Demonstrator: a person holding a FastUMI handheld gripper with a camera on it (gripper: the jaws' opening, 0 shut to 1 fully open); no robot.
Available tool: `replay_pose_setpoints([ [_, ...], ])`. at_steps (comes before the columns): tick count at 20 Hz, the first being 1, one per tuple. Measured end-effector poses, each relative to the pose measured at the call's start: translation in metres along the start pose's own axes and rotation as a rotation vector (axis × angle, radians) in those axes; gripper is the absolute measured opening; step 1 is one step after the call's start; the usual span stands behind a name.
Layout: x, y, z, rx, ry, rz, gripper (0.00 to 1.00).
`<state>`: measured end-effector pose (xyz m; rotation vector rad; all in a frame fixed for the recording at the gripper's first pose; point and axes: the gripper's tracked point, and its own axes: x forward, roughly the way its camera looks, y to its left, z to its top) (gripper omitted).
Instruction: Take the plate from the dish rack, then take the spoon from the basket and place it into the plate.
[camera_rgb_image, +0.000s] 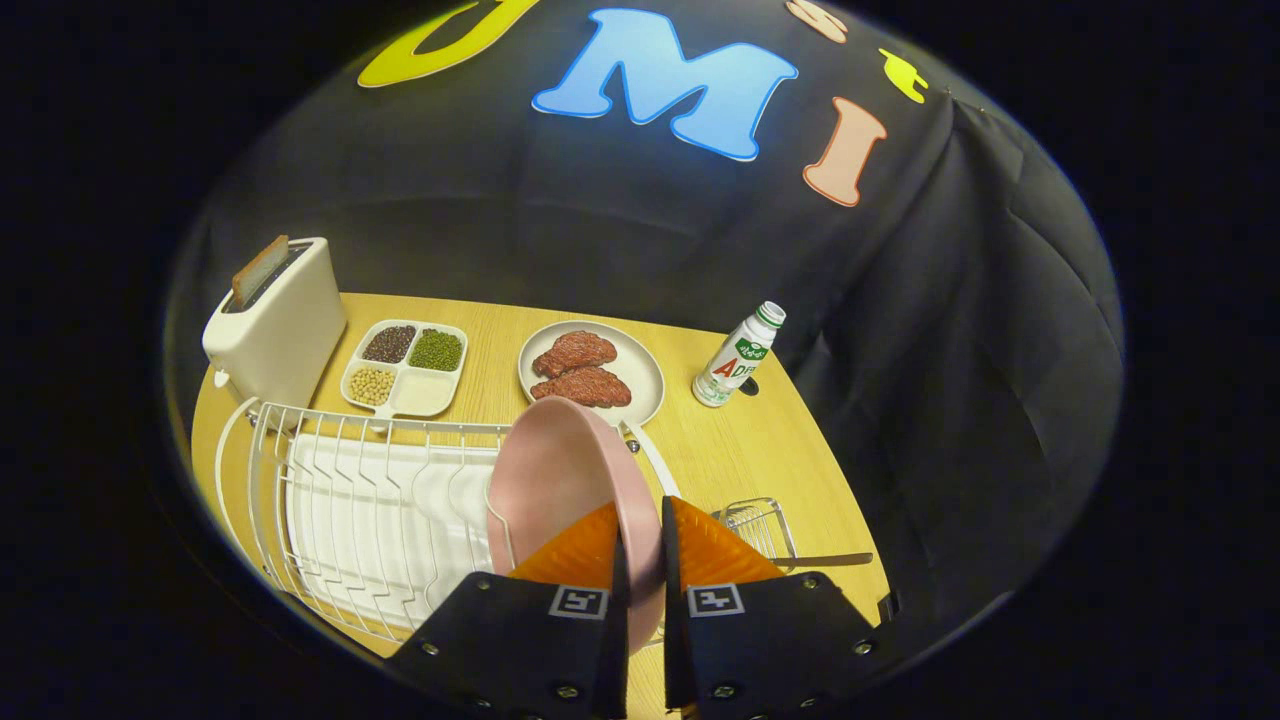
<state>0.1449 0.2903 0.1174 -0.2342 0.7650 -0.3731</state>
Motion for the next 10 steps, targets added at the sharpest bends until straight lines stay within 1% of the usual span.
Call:
replay_pose_setpoints([
  [2,0.0008,-0.0071,0.007,-0.01,-0.004,-0.018,0.14],
  [3,-0.0025,-0.0069,0.0052,-0.01,-0.001,-0.01,0.06],
  [7,-0.0009,-0.0077,0.0061,0.006,-0.008,0.001,0.06],
  [10,0.0019,-0.0108,0.0087,0.026,-0.018,-0.019,0.06],
])
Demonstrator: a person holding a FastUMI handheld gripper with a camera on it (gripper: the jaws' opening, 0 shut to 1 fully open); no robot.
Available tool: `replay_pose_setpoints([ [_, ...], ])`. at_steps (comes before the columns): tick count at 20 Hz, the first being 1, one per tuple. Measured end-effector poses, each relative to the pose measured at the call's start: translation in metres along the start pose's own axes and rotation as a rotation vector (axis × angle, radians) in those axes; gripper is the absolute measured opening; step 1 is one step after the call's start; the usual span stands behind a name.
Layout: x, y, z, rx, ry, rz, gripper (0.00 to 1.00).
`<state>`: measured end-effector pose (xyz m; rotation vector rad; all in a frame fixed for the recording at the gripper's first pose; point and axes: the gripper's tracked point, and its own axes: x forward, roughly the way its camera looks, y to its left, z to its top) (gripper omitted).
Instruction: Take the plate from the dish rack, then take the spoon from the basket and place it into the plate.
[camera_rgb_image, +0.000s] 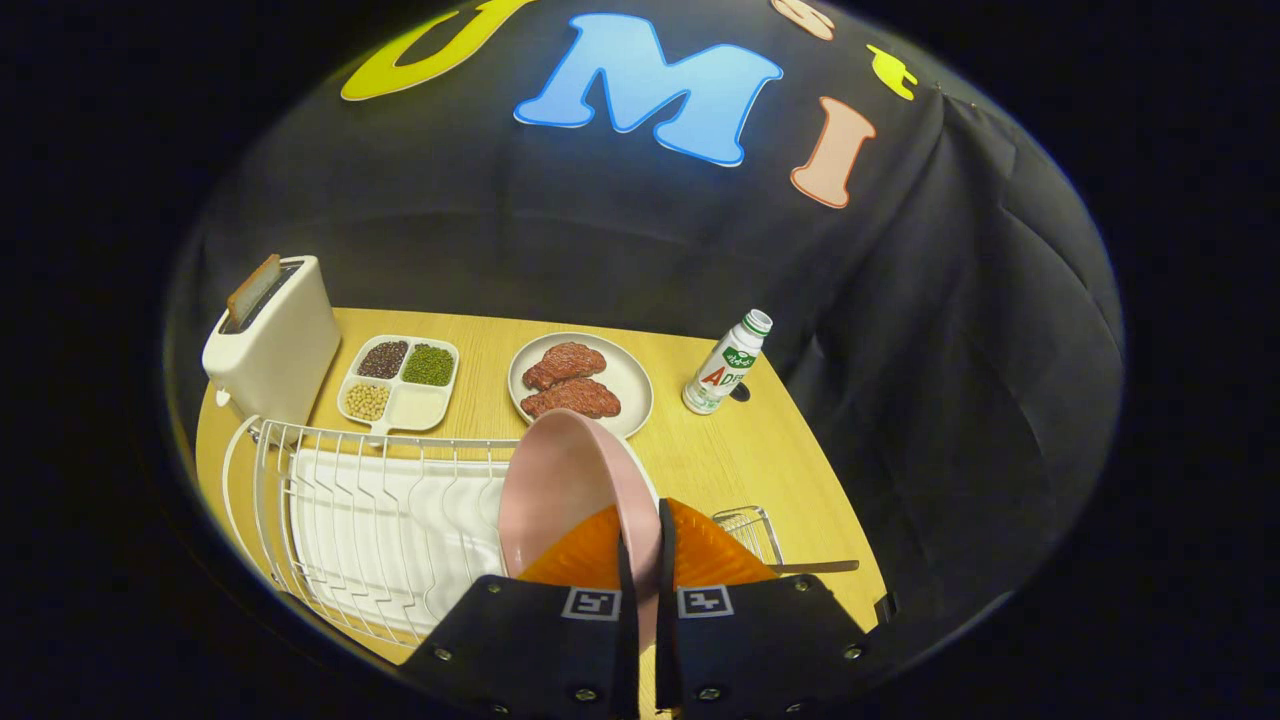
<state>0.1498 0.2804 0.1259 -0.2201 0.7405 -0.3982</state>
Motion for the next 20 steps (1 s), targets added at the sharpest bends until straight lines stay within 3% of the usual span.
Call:
replay_pose_setpoints([
  [7,-0.012,0.007,0.024,-0.133,-0.116,-0.108,0.06],
  [14,-0.041,0.003,0.042,-0.049,-0.133,0.029,0.06],
  [20,-0.073,-0.054,0.039,0.07,-0.132,0.161,0.06],
])
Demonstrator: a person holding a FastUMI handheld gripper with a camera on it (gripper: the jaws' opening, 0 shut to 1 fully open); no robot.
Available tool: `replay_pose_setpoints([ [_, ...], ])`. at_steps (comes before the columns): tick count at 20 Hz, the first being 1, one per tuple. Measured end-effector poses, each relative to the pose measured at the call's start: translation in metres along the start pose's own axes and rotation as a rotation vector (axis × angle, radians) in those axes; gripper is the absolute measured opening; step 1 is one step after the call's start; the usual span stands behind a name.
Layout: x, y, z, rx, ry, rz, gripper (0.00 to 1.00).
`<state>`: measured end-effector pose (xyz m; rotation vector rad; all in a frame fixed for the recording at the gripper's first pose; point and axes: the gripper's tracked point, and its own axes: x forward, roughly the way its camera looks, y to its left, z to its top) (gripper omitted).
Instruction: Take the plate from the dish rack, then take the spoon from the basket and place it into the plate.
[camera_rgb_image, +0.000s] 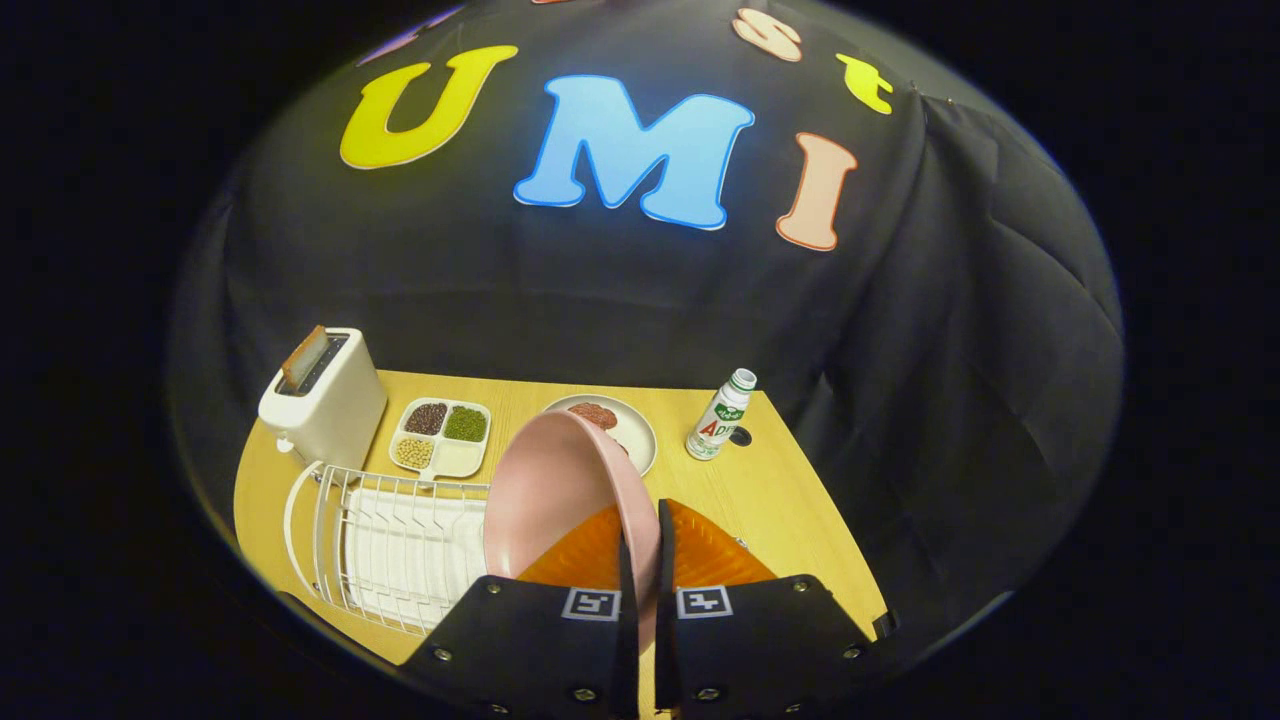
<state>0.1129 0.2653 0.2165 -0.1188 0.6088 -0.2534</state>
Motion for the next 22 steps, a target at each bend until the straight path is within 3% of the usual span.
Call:
replay_pose_setpoints([
  [11,-0.043,-0.096,-0.064,0.109,0.008,0.132,0.06],
  [22,-0.041,-0.095,-0.203,0.181,0.183,0.313,0.06],
])
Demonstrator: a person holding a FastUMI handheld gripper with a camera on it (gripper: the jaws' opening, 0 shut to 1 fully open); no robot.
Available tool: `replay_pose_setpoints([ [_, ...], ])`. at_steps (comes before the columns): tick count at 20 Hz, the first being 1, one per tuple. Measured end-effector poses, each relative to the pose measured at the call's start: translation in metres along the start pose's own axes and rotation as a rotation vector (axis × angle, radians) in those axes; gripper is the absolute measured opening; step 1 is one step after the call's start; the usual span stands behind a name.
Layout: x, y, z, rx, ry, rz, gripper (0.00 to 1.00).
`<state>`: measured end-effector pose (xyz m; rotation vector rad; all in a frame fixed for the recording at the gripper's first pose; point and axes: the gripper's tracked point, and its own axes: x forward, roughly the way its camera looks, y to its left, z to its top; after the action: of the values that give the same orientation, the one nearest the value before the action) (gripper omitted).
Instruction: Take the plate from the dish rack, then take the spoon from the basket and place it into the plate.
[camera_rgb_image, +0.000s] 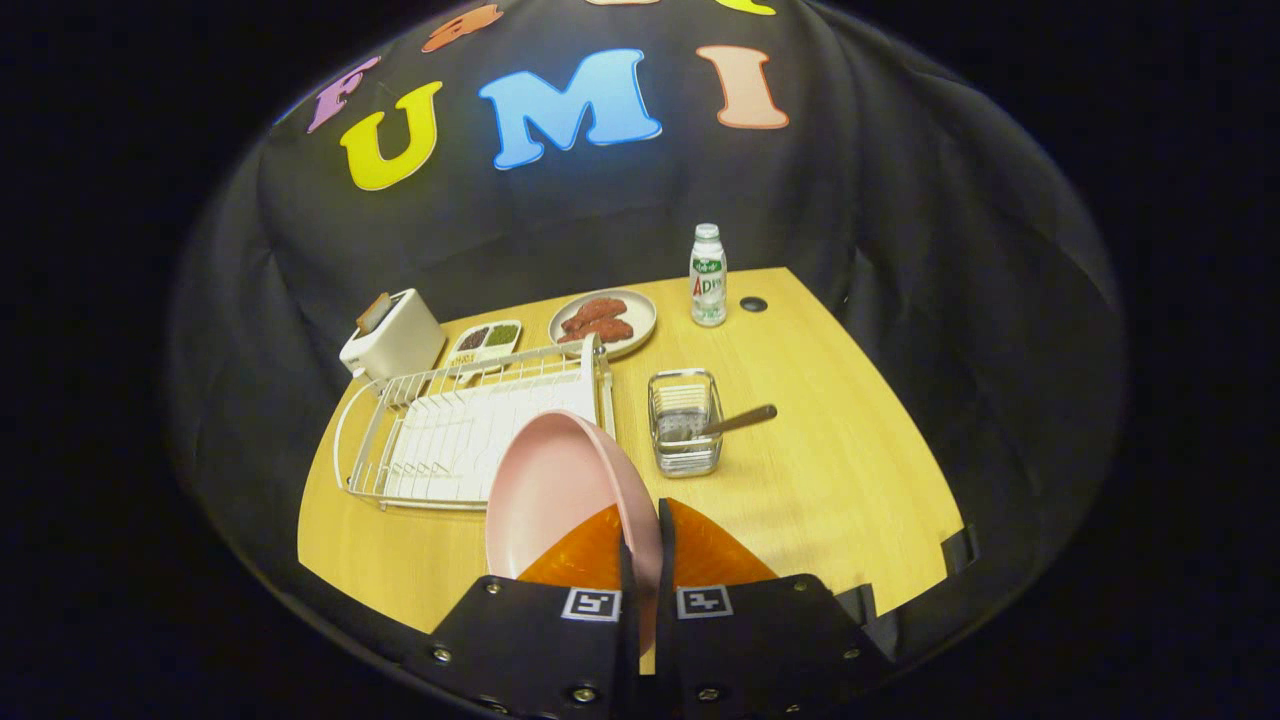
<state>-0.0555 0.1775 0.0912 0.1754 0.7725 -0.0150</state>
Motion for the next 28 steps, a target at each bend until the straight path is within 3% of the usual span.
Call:
replay_pose_setpoints([
  [5,0.019,-0.003,-0.031,0.021,0.033,0.036,0.06],
  [20,0.084,0.021,-0.113,0.094,0.168,0.305,0.06],
  [25,0.102,0.012,-0.12,0.212,0.198,0.326,0.06],
  [28,0.108,0.009,-0.12,0.219,0.192,0.305,0.07],
])
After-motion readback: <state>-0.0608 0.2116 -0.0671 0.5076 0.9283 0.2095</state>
